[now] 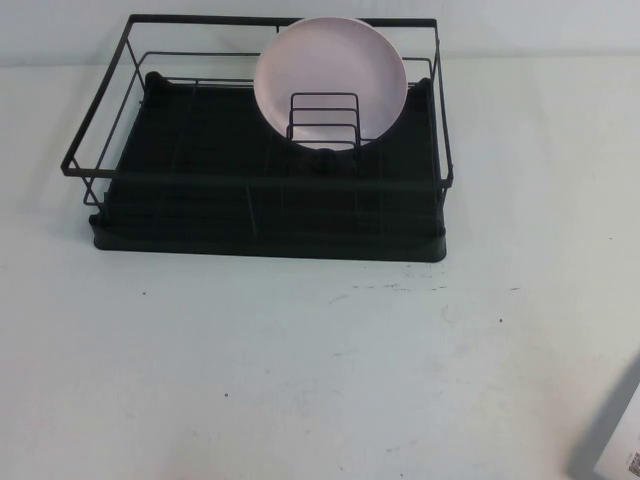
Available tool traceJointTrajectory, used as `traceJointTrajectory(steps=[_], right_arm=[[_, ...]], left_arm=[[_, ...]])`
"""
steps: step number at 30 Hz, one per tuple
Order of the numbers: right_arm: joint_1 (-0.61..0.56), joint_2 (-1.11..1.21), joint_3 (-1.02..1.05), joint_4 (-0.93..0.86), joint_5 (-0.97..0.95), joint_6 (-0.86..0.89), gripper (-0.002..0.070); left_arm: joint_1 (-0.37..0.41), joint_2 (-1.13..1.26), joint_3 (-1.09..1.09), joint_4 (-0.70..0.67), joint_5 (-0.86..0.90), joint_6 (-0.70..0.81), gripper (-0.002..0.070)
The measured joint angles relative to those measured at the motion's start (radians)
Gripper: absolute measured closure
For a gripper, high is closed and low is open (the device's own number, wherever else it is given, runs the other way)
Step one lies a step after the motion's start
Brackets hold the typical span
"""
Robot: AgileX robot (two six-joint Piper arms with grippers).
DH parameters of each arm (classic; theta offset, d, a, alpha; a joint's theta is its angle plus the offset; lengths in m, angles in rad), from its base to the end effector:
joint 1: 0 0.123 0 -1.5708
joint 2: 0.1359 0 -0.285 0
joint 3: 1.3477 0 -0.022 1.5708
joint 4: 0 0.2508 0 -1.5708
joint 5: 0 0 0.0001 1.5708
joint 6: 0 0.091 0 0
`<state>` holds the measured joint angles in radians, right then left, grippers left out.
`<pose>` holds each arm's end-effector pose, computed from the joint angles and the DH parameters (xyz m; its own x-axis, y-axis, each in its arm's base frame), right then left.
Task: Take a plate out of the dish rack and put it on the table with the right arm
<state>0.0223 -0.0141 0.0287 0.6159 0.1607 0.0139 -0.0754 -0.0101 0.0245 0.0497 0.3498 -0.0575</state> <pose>0.0559 0.0097 0.1923 -0.1147 0.5791 -0.8071 -0.0585 0.8071 0.5874 0.0533 -0.0025 0.1740 -0.2729 0.0098 -0.9620 0.0560 0.9984 -0.0057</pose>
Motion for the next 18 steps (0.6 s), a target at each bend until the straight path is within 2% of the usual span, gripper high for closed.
traceJointTrajectory(steps=[6, 12, 18], right_arm=[[0.0, 0.0, 0.0, 0.019, -0.003, 0.0, 0.0694], [0.0, 0.002, -0.006, 0.181, -0.02, 0.0, 0.0694], [0.0, 0.224, -0.198, 0.172, 0.127, -0.083, 0.0694]], left_arm=[[0.0, 0.0, 0.0, 0.0, 0.0, 0.0, 0.0679], [0.0, 0.0, 0.0, 0.0, 0.0, 0.0, 0.0679], [0.0, 0.0, 0.0, 0.0, 0.0, 0.0, 0.0679]])
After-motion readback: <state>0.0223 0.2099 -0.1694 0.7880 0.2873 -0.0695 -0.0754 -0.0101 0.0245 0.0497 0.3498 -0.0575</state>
